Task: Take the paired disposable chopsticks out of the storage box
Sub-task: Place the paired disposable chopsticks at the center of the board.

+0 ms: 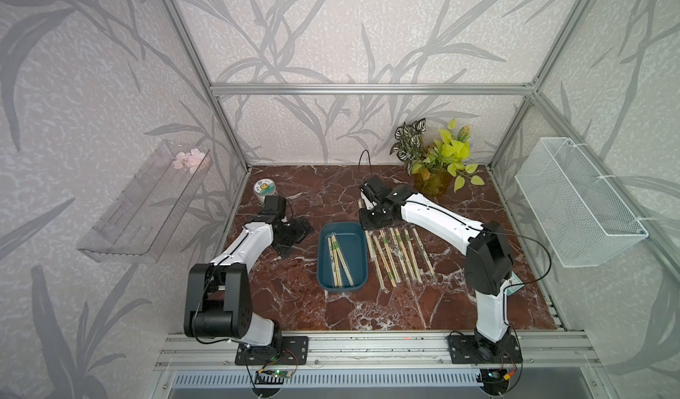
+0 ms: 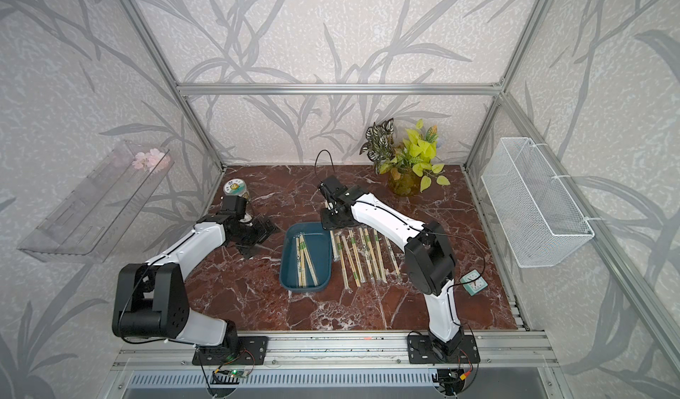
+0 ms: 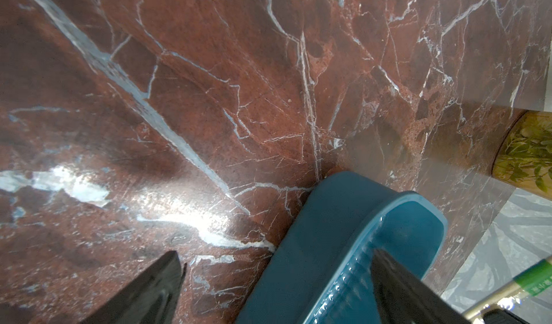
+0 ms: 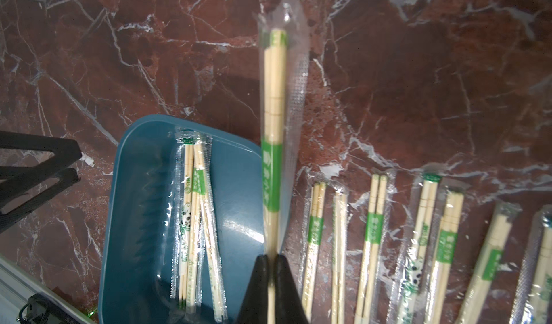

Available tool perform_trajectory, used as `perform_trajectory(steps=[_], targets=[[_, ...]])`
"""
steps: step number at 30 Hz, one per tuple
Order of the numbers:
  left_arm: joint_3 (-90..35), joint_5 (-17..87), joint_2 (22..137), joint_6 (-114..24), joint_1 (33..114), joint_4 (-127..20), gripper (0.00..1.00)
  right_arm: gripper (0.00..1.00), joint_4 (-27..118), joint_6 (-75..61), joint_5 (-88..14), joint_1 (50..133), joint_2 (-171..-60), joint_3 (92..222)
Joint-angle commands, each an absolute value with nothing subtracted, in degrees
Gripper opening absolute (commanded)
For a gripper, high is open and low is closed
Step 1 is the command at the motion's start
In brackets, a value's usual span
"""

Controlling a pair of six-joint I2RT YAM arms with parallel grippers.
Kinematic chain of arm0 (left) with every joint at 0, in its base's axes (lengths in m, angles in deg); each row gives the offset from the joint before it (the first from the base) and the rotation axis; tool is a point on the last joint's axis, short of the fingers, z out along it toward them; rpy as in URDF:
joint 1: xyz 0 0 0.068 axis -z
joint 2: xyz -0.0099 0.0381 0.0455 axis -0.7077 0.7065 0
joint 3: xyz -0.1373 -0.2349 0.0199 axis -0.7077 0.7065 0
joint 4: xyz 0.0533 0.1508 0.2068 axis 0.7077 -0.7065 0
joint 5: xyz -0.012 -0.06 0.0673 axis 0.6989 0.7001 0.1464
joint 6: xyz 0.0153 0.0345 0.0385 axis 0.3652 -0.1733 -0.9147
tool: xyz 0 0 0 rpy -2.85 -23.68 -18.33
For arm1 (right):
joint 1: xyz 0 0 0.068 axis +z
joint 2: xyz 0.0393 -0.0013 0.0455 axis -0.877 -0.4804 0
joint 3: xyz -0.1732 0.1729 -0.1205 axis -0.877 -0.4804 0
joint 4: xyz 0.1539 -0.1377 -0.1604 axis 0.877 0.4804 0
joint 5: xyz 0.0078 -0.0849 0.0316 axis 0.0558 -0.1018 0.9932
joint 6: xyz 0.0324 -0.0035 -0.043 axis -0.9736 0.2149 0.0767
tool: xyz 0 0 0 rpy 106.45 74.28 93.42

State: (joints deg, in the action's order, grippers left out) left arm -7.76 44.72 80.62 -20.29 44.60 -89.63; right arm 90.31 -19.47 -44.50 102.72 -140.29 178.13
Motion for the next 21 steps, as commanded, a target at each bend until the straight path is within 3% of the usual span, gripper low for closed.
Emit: perform_trajectory(steps=[1, 21], targets=[[-8.8, 45.1, 81.4, -20.3, 44.4, -89.8, 0.99, 0.06, 88.9, -20.4, -44.4, 101.8, -137.7, 174.3], [-8.2, 44.9, 80.7, -19.8, 44.6, -89.7, 0.99, 0.06, 81.9, -26.1, -39.5, 104.0, -138.8, 161.8]])
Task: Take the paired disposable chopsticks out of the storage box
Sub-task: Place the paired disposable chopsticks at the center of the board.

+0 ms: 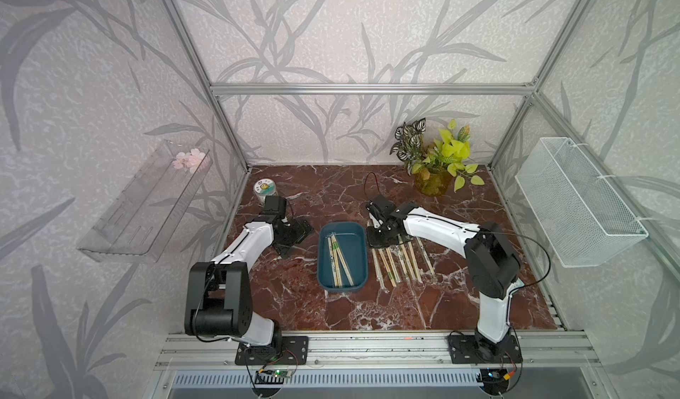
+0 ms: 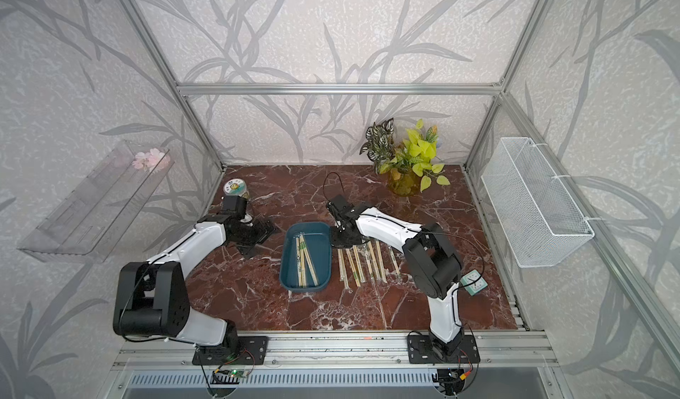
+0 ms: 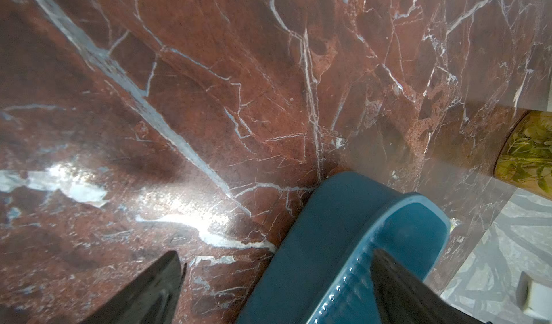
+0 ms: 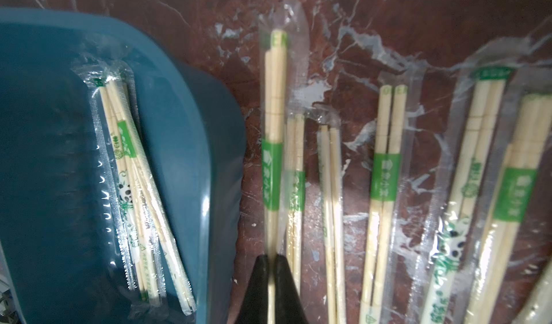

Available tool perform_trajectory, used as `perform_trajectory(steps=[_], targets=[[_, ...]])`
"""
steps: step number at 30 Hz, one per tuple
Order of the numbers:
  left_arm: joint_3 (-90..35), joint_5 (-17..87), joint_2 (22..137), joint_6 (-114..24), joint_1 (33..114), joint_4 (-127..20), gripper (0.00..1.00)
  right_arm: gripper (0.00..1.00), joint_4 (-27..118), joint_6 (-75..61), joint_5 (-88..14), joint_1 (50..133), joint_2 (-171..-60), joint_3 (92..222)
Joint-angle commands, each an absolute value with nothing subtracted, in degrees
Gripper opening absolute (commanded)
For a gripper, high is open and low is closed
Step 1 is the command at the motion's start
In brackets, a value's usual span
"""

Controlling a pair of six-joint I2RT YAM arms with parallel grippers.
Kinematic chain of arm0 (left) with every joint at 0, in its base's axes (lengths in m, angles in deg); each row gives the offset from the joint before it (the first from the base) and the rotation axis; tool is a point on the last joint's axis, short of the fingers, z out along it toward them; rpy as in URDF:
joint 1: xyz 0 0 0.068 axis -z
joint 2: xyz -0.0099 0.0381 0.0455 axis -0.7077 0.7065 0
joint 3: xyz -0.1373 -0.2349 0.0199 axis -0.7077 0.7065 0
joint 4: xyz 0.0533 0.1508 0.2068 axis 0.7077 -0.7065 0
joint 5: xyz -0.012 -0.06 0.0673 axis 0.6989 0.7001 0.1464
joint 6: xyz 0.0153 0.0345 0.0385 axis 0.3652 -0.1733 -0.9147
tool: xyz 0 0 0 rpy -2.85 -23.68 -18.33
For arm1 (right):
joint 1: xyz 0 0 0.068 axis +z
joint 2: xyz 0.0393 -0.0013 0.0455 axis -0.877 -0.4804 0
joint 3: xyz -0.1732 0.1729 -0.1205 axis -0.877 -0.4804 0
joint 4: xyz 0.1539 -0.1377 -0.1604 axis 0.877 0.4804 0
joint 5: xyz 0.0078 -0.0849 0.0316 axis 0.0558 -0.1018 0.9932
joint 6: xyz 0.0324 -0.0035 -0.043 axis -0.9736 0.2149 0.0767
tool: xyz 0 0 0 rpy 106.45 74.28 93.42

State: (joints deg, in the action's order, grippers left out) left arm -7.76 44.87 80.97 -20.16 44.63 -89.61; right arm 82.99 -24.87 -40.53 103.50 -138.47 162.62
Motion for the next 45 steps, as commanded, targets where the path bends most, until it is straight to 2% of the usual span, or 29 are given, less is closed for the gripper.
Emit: perform_trajectory(steps=[1, 9, 16, 31, 39, 45], targets=[[-8.1, 44.9, 80.7, -19.8, 44.7, -89.7, 0.99, 0.06, 81.8, -26.1, -39.4, 104.2, -139.0, 161.8], [-8.1, 44.8, 80.7, -19.7, 44.7, -89.7, 0.99, 0.08, 81.7, -26.0, -39.1, 105.3, -140.2, 161.2], [-8.3, 45.0, 80.9, -19.7, 44.7, -89.5, 0.99, 0.31, 82.6, -28.1, -39.6, 106.0, -140.8, 161.2], [-8.6, 45.2, 81.4, -20.0, 44.8, -89.5, 0.99, 0.32, 84.5, -28.8, -39.4, 110.4, -142.2, 165.0], [-8.5, 44.7, 81.0, -20.5, 44.6, -90.0, 0.99, 0.32, 89.8, -25.3, -46.4, 110.3, -139.4, 168.4], [-8.8, 43.8, 81.0, -20.6, 44.3, -90.5, 0.99, 0.32, 91.4, -21.6, -47.4, 110.7, -139.0, 174.3]])
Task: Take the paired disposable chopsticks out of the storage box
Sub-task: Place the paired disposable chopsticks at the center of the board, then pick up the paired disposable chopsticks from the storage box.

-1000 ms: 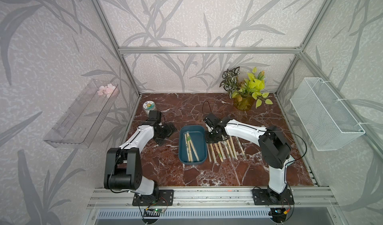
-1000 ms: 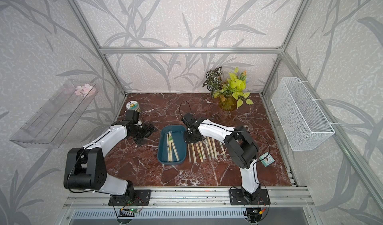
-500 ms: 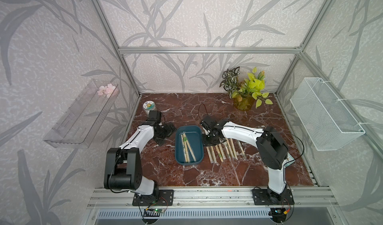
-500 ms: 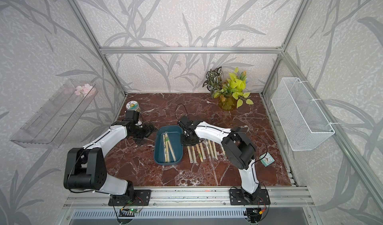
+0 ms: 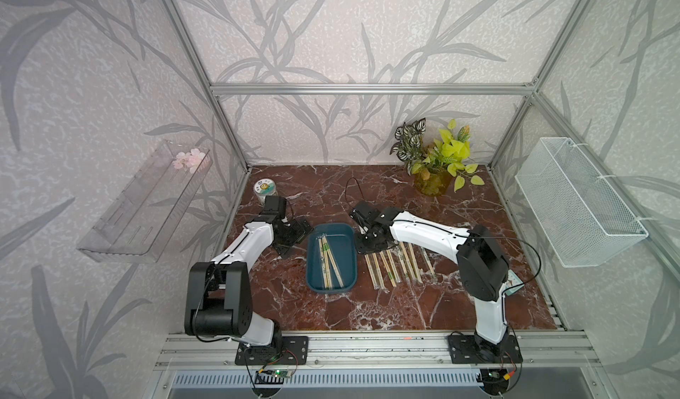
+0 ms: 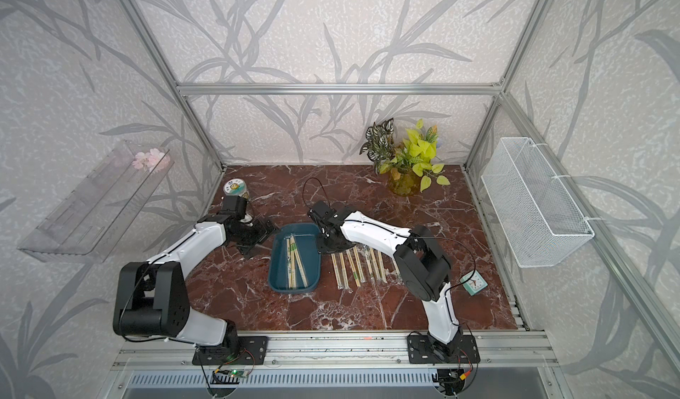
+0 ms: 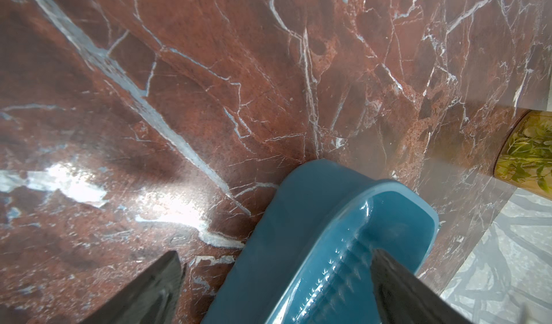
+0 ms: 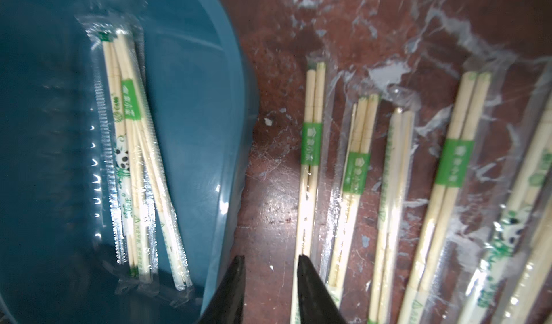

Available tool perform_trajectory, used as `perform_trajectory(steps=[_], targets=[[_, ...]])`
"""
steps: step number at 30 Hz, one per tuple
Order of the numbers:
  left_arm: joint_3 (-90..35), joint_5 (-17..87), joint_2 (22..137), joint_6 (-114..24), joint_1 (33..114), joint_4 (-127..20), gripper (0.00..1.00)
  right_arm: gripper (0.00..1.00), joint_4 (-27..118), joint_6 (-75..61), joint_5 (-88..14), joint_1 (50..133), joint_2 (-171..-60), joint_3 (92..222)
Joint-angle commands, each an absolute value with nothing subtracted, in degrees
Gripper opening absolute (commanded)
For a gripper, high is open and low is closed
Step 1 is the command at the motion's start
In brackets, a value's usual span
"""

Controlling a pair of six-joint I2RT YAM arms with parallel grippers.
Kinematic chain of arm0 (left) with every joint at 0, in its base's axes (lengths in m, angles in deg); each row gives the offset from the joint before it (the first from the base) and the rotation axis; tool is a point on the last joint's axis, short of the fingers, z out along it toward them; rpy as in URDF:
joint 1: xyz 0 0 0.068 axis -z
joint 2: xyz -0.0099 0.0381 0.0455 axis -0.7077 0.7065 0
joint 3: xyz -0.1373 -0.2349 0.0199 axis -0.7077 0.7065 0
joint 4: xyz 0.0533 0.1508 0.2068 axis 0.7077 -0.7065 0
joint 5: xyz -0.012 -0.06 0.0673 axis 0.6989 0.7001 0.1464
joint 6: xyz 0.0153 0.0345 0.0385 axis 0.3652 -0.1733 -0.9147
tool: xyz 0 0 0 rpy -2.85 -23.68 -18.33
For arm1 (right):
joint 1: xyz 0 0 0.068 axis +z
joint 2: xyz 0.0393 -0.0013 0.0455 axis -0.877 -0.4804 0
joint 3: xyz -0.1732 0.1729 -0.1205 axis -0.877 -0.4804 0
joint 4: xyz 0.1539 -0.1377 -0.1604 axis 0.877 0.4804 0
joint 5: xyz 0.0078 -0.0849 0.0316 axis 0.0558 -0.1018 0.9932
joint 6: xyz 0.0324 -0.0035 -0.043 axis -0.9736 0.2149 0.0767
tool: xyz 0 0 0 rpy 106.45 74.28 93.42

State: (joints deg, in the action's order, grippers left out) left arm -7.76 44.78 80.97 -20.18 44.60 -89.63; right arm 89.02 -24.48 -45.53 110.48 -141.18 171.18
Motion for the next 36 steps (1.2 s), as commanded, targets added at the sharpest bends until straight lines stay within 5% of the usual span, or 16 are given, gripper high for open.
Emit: perform_trajectory(steps=[1, 20, 36], targets=[[-8.8, 43.5, 81.0, -20.5, 44.3, -90.7, 0.99, 0.32, 91.7, -21.1, -47.1, 110.9, -139.4, 175.6], [-9.8, 42.6, 80.1, -21.1, 40.3, -93.9, 0.99, 0.37, 97.4, -14.5, -39.3, 114.4, -157.6, 200.6], [-8.0, 43.1, 79.6, -20.6, 39.7, -92.9, 0.99, 0.38, 101.6, -11.7, -43.0, 115.5, -166.4, 206.6]])
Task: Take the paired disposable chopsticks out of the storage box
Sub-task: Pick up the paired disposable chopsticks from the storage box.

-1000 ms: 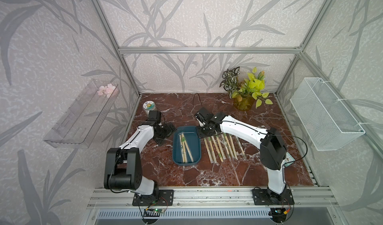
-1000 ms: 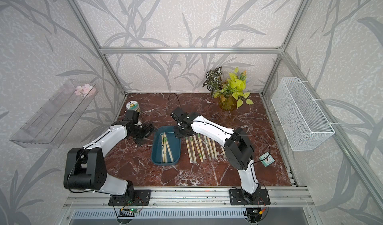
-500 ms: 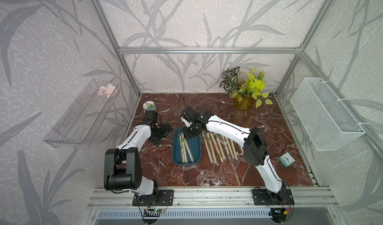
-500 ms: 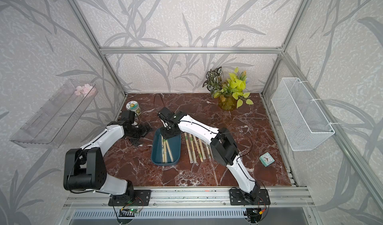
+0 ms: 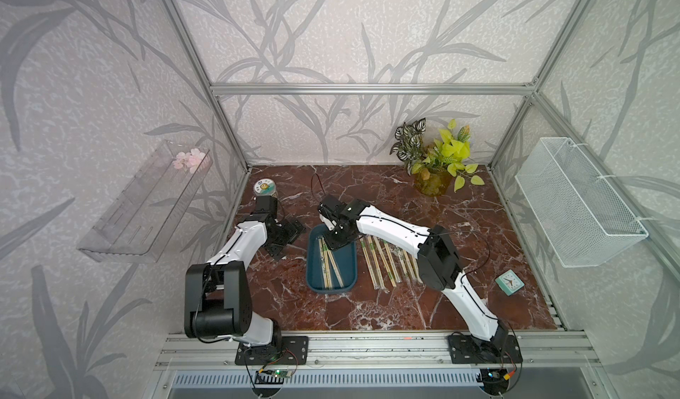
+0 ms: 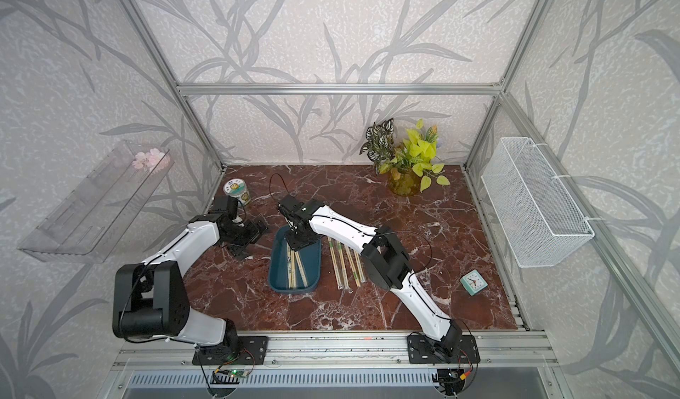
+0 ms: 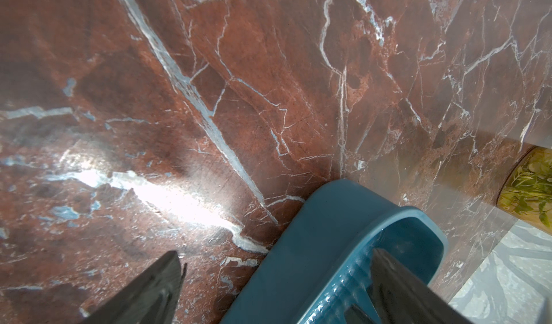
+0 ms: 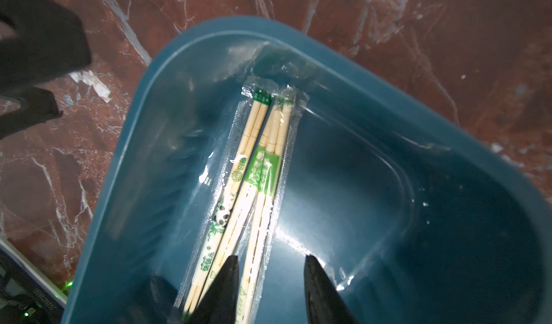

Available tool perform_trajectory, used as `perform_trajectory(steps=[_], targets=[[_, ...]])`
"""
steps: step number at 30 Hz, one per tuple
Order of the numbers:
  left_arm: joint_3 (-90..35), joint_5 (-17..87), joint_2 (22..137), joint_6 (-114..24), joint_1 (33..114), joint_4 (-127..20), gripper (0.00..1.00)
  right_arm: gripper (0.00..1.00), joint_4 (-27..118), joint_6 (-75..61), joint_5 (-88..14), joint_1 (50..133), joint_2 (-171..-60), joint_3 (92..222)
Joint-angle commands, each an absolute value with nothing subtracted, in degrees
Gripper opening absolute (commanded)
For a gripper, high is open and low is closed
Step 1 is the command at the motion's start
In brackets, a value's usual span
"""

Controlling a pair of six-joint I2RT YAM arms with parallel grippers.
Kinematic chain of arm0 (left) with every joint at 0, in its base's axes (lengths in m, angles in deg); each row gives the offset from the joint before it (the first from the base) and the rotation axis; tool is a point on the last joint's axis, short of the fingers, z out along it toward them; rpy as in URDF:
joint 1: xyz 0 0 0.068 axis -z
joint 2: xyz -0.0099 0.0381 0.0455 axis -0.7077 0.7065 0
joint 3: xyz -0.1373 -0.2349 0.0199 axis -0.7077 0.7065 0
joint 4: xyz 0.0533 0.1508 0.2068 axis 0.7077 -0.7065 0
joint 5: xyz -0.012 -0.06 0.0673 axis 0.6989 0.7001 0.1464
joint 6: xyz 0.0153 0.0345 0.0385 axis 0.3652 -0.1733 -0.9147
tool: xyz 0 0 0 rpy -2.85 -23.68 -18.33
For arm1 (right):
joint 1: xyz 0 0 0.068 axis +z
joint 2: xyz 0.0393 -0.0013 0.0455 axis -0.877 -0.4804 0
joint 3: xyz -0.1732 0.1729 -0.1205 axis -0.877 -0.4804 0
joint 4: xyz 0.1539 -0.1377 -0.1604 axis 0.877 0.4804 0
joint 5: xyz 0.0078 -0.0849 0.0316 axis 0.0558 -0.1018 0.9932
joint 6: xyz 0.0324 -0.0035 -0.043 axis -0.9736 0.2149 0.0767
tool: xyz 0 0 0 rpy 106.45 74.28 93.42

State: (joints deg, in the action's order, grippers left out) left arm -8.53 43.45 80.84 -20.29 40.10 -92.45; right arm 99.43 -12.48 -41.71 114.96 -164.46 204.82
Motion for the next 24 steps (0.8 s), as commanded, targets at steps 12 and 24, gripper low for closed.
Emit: perform_trajectory(steps=[12, 24], targets=[[-7.4, 44.1, 79.3, -21.0, 39.7, -92.5, 0.99, 0.38, 104.8, -11.9, -44.5, 116.3, -172.4, 213.1], [-6.1, 44.9, 78.7, -21.2, 39.5, -91.6, 0.99, 0.34, 107.2, -12.2, -46.0, 116.5, -176.0, 216.1]])
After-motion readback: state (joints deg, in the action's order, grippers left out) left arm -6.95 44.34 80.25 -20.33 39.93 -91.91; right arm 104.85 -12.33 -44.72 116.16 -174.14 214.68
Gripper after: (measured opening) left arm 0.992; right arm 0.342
